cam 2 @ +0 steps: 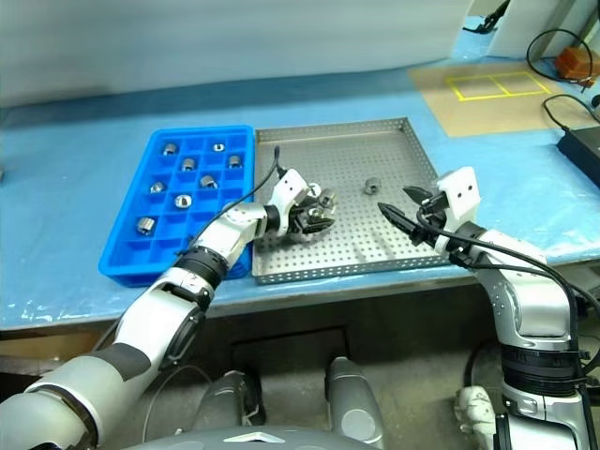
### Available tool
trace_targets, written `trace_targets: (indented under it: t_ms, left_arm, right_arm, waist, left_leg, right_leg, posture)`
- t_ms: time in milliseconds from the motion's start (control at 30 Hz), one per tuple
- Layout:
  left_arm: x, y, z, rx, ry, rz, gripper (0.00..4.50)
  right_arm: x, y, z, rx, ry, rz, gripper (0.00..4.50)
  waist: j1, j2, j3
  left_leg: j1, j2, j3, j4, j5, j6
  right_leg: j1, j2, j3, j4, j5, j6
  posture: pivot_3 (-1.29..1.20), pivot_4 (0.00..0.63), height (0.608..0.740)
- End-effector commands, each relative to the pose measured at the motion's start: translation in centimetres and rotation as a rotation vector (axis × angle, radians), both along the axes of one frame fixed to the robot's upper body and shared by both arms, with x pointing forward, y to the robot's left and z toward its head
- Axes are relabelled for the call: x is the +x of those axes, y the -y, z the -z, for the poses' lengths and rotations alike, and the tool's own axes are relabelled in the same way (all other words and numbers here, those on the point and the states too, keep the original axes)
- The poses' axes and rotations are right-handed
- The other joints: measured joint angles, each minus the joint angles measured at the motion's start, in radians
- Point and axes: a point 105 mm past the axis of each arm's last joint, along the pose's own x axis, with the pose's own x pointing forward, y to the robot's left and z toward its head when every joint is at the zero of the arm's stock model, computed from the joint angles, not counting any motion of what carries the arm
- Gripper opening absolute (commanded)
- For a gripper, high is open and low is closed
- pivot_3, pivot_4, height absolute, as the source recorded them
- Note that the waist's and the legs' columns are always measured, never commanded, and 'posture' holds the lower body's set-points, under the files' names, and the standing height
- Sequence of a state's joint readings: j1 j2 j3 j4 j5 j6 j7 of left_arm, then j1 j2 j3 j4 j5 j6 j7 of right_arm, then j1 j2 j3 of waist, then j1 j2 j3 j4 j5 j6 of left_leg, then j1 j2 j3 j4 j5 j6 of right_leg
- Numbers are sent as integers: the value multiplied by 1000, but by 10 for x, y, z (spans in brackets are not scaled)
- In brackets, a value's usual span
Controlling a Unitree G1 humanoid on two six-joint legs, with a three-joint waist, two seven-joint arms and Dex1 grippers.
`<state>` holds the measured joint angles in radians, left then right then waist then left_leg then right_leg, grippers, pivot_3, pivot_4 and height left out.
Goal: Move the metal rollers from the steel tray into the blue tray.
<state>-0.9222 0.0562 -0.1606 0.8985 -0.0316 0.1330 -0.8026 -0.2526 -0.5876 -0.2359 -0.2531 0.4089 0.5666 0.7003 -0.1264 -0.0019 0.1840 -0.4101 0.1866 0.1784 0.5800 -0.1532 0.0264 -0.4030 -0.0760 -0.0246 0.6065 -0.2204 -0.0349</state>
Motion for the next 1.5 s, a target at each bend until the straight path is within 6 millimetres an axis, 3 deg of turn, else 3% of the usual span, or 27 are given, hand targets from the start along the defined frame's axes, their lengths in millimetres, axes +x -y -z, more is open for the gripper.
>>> trace_targets:
  t_ms: [33,167,233,533,700,933,1200,1500]
  left_arm:
    - [-6,7,-14,-44,16,48,2489]
    - [-8,6,-17,-45,9,50,1104]
    - [-6,3,-20,-52,8,31,812]
    - [-3,-20,-50,-154,62,-36,812]
    - [-1,-31,-77,-247,101,-104,812]
    - [15,-85,-98,-229,208,-366,812]
    - [-20,-130,-93,-181,273,-497,812]
    - [-64,-165,-79,-147,254,-596,812]
  right_arm:
    - [-5,0,-17,-5,79,-2,3189]
    - [-6,0,-17,-5,85,-3,3189]
    - [-6,-1,-17,-2,85,-10,3189]
    - [-2,-11,-19,5,83,-72,3189]
    - [0,-16,-20,9,81,-107,3189]
    - [-1,-37,-21,39,69,-219,3189]
    - [4,-70,-23,47,58,-388,3189]
    - [9,-94,-21,49,37,-528,3189]
  waist:
    - [0,0,0]
    - [0,0,0]
    - [1,0,0]
    - [4,0,0]
    - [14,0,0]
    - [32,1,0]
    - [93,1,0]
    - [179,1,0]
  left_leg:
    - [0,0,0,0,0,0]
    - [0,0,0,0,0,0]
    - [0,0,0,0,0,0]
    - [0,0,0,0,0,0]
    - [-1,0,0,0,0,0]
    - [0,1,0,-2,0,-1]
    - [0,2,0,-4,1,-2]
    - [0,2,0,-7,1,-9]
  right_leg:
    - [0,0,0,0,0,0]
    - [0,0,0,0,0,0]
    - [0,0,0,0,0,0]
    - [0,0,-1,0,0,0]
    - [0,0,-1,-1,0,0]
    - [-1,0,-1,0,0,0]
    - [-3,0,-2,0,0,0]
    - [-3,0,-2,0,0,0]
  posture:
    - [-603,150,740]
    - [-587,150,740]
    - [-575,150,740]
    - [-491,150,740]
    - [-442,150,740]
    - [-336,150,740]
    - [-145,150,740]
    - [24,150,740]
